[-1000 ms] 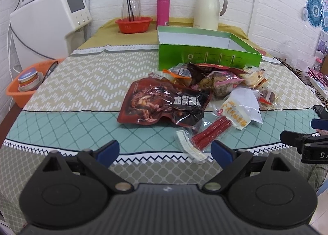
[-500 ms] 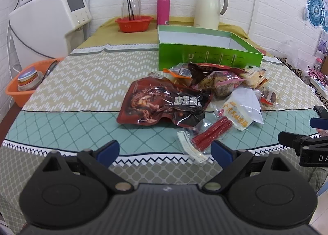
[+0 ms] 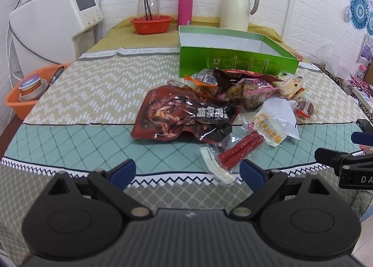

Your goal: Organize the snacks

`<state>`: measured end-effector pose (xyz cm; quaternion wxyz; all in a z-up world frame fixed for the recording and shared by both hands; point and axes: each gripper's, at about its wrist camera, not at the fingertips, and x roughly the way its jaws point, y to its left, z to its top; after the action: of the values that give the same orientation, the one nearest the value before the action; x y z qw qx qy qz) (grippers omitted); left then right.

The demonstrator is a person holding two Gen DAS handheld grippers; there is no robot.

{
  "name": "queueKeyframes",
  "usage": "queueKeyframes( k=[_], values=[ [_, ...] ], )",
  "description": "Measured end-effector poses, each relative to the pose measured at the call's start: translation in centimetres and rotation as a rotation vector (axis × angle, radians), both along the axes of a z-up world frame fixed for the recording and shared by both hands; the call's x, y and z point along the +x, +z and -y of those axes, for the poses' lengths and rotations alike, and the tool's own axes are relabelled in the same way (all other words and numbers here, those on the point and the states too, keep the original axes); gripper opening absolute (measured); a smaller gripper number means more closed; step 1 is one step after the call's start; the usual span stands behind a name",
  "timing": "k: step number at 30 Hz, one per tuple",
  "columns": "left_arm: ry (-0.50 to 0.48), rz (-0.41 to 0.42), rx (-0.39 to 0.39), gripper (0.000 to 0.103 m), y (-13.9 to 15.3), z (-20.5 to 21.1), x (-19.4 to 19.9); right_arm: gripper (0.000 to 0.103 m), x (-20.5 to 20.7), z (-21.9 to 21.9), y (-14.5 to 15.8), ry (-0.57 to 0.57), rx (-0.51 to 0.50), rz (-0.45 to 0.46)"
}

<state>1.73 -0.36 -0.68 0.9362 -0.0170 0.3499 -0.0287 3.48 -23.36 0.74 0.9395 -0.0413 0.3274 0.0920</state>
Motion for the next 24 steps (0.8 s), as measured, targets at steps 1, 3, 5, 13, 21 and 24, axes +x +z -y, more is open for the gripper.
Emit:
queueKeyframes(
  k=[1, 3, 5, 13, 21, 24],
  values=[
    [0.0, 0.0, 0.0, 0.093, -0.02, 0.03, 0.01, 0.103, 0.0, 0.01, -0.02, 0.0, 0.0, 0.0],
    [0.0, -0.003, -0.001, 0.093, -0.06, 0.03, 0.08, 0.103, 0.03, -0.01, -0.07, -0.001, 0.001, 0.0],
    [0.002, -0.008, -0.001, 0.093, -0.11, 0.03, 0.2, 0.103, 0.08, -0.02, -0.13, -0.004, 0.0, -0.004],
    [-0.001, -0.015, 0.0, 0.093, -0.22, 0.05, 0.39, 0.103, 0.29, -0.02, -0.4, 0.0, 0.001, -0.006],
    [-0.002, -0.033, 0.002, 0.093, -0.63, -0.06, 0.82, 0.103, 0.68, 0.03, -0.75, 0.015, 0.01, 0.0],
    [-0.01, -0.038, -0.006, 0.093, -0.91, -0.69, 0.79, 0.103, 0.36, 0.27, -0.56, 0.075, 0.067, 0.067]
  ],
)
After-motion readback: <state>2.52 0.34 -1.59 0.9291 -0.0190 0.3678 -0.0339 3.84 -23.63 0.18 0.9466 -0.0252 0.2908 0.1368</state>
